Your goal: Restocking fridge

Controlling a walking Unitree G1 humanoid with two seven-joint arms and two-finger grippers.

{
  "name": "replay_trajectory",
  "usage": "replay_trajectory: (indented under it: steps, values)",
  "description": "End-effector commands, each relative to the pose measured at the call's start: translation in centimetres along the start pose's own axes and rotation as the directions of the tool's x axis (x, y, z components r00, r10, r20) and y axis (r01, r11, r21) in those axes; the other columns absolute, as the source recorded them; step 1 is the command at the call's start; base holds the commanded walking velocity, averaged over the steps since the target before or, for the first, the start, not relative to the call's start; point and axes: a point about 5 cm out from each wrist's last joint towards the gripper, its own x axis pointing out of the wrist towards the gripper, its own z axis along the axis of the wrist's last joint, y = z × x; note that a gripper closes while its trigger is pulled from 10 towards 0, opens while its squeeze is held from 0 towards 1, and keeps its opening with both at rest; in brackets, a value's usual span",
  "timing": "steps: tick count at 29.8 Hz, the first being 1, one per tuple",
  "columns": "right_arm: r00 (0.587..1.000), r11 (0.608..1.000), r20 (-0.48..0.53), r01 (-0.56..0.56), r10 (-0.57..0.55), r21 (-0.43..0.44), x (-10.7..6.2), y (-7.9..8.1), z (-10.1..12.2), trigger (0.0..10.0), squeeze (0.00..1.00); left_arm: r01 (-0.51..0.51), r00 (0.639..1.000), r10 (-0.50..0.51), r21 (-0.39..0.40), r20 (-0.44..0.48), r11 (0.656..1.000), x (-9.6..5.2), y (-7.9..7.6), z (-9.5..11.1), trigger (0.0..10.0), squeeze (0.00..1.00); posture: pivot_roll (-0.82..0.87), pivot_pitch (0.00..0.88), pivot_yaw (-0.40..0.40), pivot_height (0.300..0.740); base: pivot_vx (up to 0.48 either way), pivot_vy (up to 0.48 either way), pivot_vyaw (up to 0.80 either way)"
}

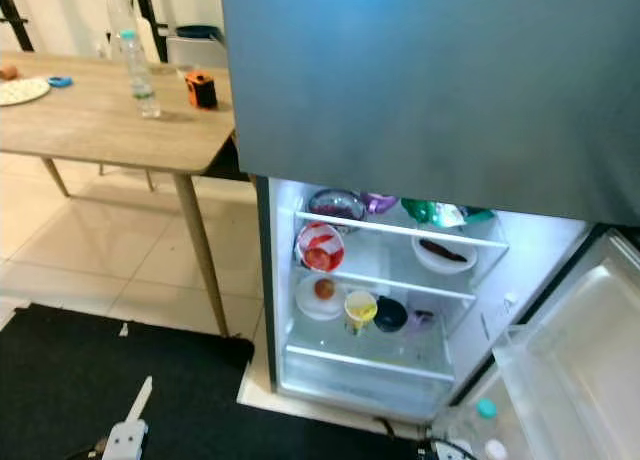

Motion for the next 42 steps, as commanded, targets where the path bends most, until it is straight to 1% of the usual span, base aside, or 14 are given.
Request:
replay_trajectory:
  steps: [1, 9, 15, 30, 42]
  values:
    - [1.0, 1.0, 0.005, -0.007, 0.007, -0.002, 0.05, 0.15, 0.3, 10.0, 0.0, -0.006, 1.0, 0.006, -0.003, 0.001, 1.0, -0.02, 0.15, 0.07, 10.0, 0.0, -0.01, 0.005, 0.002, 0.74, 0.0, 0.0, -0.76]
    - [1.0, 1.0, 0.0, -0.015, 0.015, 0.001, 0.05, 0.25, 0.1, 10.0, 0.0, -0.004, 1.0, 0.004, -0.001, 0.004, 1.0, -0.01, 0.15, 0.15, 10.0, 0.0, -0.02, 0.007, 0.005, 0.74, 0.0, 0.0, -0.76]
    - [1.0, 1.0, 0.004, -0.018, 0.018, 0.011, 0.05, 0.29, 0.06, 10.0, 0.0, -0.003, 1.0, 0.003, 0.005, 0.0, 1.0, -0.04, 0.18, 0.06, 10.0, 0.0, -0.02, 0.006, 0.006, 0.74, 0.0, 0.0, 0.0]
    - [1.0, 1.0, 0.003, -0.022, 0.022, -0.001, 0.05, 0.28, 0.15, 10.0, 0.0, 0.001, 1.0, -0.001, 0.02, -0.004, 1.0, -0.05, 0.33, 0.2, 10.0, 0.0, -0.02, 0.0, 0.007, 0.74, -0.266, 0.0, 0.0]
    - [1.0, 1.0, 0.001, -0.021, 0.021, -0.003, 0.04, 0.21, 0.16, 10.0, 0.0, 0.005, 1.0, -0.005, 0.012, -0.005, 1.0, -0.01, 0.1, 0.07, 10.0, 0.0, -0.02, 0.002, 0.006, 0.74, -0.294, 0.0, 0.0]
